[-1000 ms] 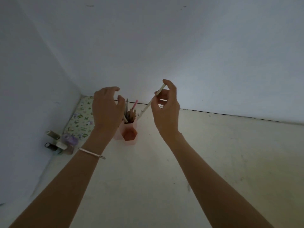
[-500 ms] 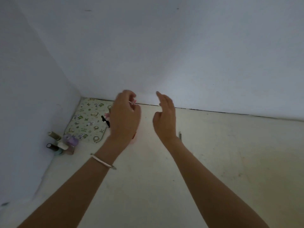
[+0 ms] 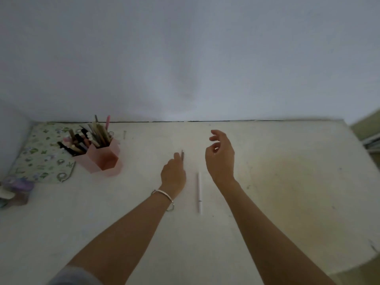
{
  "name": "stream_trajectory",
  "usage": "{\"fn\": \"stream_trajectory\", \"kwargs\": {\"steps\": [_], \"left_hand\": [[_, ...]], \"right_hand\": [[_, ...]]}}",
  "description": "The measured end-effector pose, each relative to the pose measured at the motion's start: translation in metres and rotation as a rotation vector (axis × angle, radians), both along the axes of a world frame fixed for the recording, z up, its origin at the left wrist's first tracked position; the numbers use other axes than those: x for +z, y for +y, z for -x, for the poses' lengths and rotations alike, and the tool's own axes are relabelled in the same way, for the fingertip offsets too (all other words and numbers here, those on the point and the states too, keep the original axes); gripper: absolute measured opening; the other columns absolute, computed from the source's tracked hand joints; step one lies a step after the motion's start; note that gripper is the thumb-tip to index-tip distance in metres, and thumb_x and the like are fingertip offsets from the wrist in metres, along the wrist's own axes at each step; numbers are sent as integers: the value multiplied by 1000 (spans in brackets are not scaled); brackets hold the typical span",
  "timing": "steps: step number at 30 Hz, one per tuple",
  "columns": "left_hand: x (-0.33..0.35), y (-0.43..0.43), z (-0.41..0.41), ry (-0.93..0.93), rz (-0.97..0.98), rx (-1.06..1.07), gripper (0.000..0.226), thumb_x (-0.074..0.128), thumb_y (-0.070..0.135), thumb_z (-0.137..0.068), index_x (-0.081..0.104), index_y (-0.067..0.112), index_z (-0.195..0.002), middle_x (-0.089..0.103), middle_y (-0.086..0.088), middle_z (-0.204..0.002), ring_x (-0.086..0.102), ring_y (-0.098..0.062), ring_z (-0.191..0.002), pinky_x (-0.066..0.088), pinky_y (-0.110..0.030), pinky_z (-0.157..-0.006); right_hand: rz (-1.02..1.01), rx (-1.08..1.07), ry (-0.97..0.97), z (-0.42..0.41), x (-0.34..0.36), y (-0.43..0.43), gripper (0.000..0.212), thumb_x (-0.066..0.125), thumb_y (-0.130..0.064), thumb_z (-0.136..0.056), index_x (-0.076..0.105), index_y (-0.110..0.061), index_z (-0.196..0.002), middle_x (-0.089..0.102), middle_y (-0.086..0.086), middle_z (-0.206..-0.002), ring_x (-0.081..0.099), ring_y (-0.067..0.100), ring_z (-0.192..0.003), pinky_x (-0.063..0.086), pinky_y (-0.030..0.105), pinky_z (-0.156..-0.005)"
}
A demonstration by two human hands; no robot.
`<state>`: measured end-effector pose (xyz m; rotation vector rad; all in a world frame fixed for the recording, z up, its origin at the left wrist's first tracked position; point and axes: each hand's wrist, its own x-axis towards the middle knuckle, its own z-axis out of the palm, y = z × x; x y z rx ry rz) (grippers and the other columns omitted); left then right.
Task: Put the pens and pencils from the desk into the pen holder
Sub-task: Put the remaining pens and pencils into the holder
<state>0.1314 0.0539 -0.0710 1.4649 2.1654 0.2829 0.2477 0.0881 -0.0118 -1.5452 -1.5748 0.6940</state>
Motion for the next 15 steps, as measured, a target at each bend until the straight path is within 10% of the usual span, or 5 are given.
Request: {"fn": "stream_trajectory", "kwargs": {"steps": [5, 15], "left_hand": [[41, 15, 11, -400, -286, 185, 75, 65, 7, -87, 23, 18, -149, 65, -3, -90, 63, -11, -64, 47, -14, -42], [89, 8, 54, -414, -519, 158, 114, 73, 2, -78, -2, 44, -152, 60, 5, -72, 63, -9, -56, 42, -4, -42]], "right_hand": [[144, -24, -90, -15, -15, -9, 43, 52, -1, -84, 56, -20, -122, 62, -3, -103, 58, 7, -78, 50, 21, -71], [513, 276, -768, 6, -51, -29, 41, 50, -10, -88, 38, -12, -127, 63, 12, -106, 64, 31, -93, 50, 35, -76]]}}
